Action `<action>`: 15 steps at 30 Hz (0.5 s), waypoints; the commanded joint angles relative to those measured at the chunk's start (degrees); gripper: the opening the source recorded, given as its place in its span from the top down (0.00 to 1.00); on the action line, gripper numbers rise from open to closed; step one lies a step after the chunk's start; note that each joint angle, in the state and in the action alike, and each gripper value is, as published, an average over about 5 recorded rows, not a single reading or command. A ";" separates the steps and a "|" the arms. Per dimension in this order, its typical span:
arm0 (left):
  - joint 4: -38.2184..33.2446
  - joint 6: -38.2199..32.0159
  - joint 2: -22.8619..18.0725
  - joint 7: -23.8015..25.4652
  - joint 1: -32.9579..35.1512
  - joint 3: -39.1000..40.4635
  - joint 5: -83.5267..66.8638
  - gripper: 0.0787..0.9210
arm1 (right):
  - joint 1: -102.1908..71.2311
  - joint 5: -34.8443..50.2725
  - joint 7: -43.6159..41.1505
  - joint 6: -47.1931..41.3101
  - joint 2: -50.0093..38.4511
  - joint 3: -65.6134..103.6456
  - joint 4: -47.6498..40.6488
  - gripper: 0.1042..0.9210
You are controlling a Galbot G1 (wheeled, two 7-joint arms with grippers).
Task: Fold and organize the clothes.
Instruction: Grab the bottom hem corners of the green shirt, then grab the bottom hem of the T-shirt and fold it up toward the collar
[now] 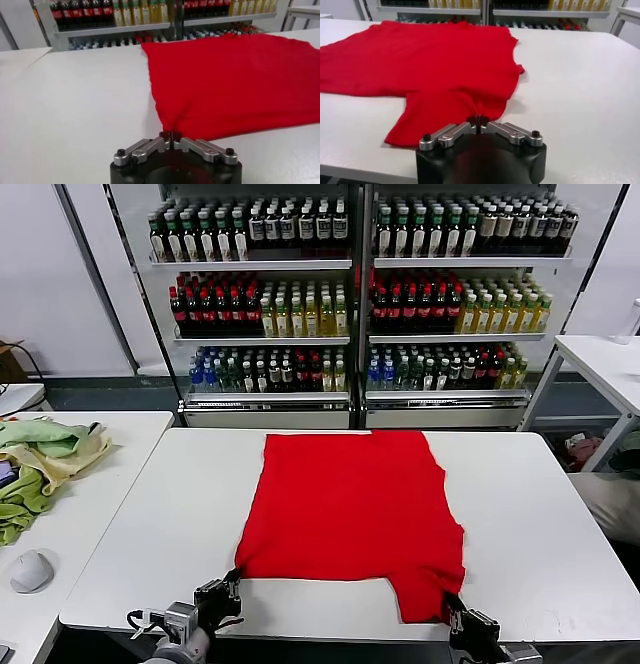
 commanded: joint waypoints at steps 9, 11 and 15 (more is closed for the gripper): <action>-13.63 -5.37 7.56 -2.14 24.77 -10.54 3.19 0.99 | -16.67 -2.37 -1.71 0.87 -1.13 6.73 14.38 0.99; -15.14 -5.93 7.88 -2.57 28.12 -12.10 3.44 0.99 | -17.39 -2.73 -1.20 0.90 -1.06 6.87 15.69 0.99; -18.84 -5.88 7.70 -2.85 29.27 -14.35 2.97 0.99 | -15.22 -2.32 -0.25 0.70 -1.55 6.68 17.48 0.99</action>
